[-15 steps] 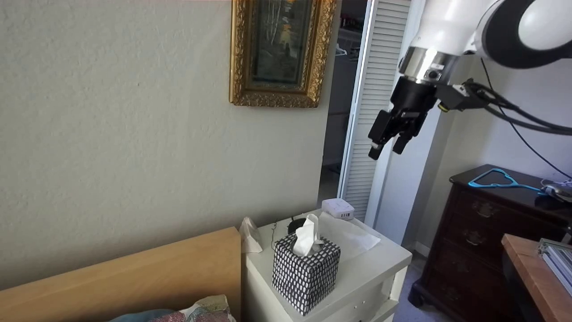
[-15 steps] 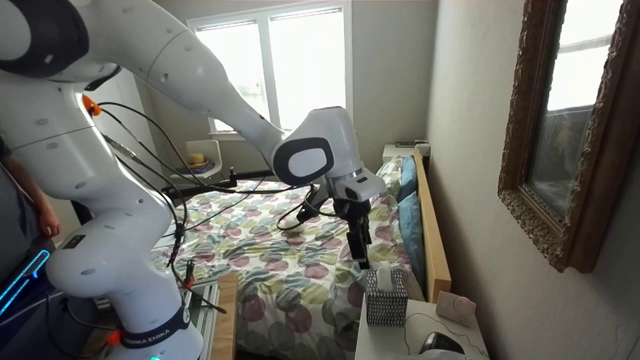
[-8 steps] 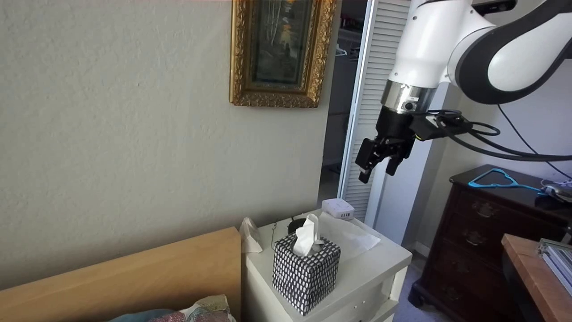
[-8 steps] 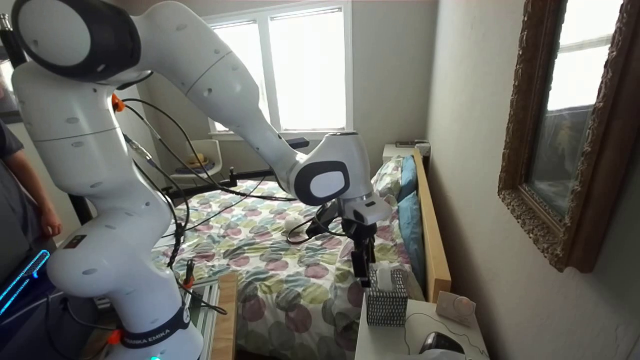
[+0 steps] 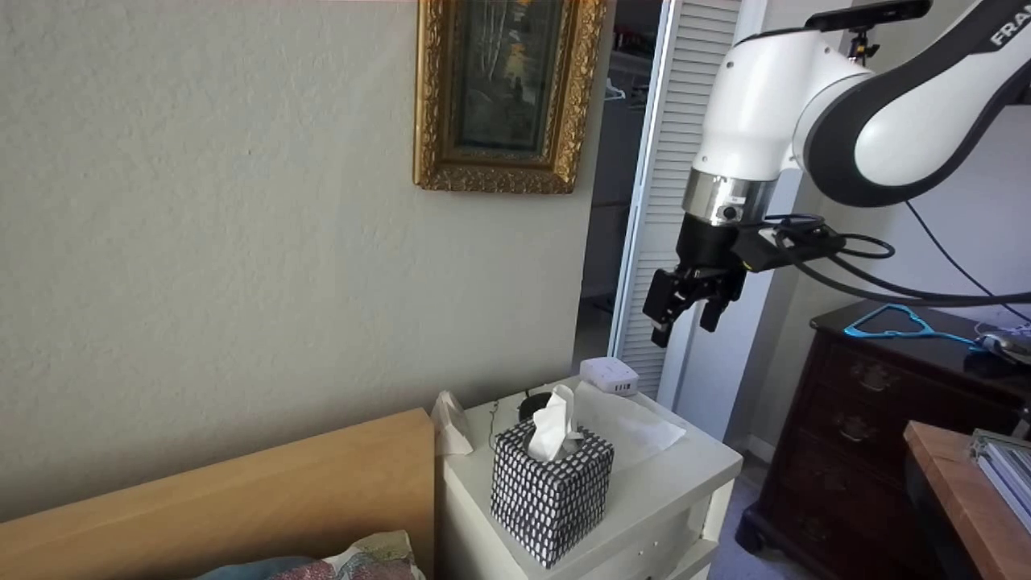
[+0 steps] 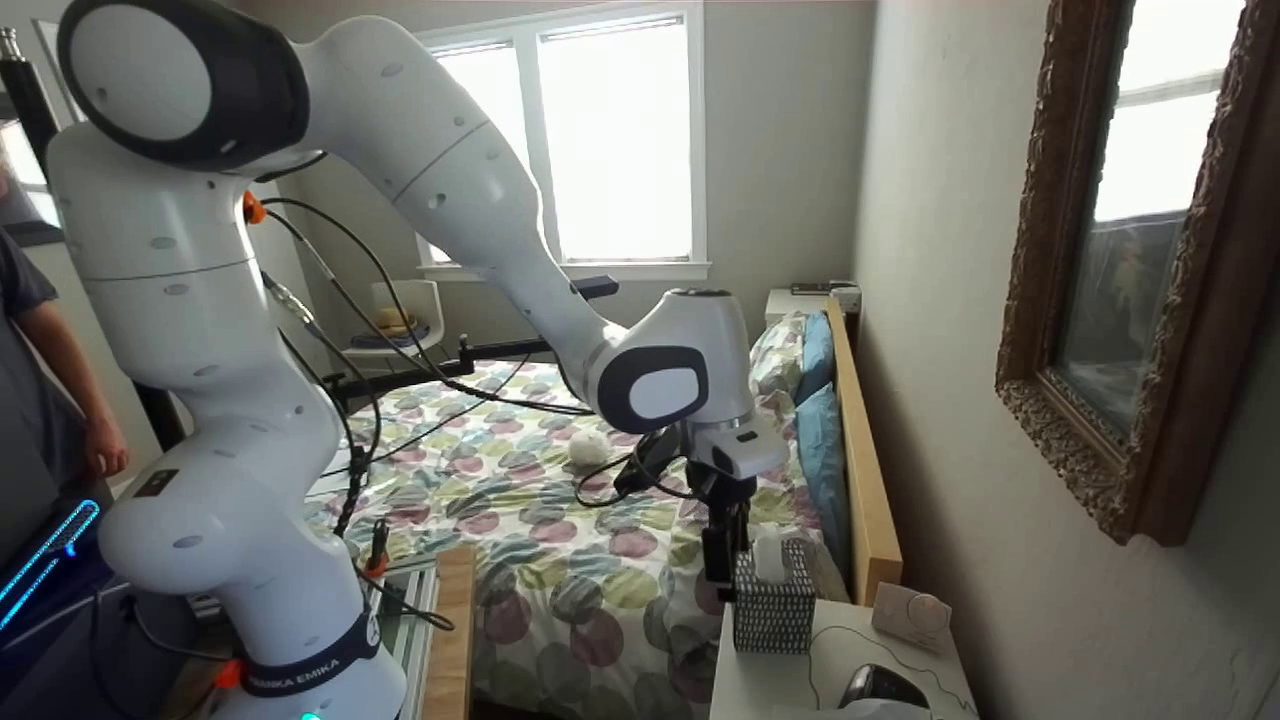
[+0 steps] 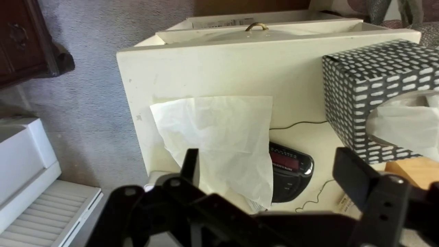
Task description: Use the white napkin to wipe the picture frame.
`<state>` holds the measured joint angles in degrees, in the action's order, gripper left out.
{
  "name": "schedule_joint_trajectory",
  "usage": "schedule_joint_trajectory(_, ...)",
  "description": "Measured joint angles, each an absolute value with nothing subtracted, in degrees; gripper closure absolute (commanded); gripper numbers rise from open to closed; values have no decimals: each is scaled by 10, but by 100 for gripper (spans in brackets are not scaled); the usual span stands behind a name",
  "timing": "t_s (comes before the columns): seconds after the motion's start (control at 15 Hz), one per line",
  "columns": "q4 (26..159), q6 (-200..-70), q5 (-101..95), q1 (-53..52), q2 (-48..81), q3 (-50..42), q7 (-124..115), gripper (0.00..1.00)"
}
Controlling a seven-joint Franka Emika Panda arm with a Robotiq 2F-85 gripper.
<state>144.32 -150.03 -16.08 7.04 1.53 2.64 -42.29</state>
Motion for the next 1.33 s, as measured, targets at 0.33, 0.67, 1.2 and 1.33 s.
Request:
schedule_joint_trajectory(0.33, 1394, -1500, -137, 52, 126, -11, -398, 0)
schedule_joint_trajectory(0.67, 1305, -1460, -89, 29, 244, -42, -378, 0)
schedule_joint_trajectory(1.2, 1148, -1345, -19, 22, 386, -58, -362, 0)
schedule_joint_trajectory(1.33, 1138, -1341, -17, 22, 393, -58, -362, 0)
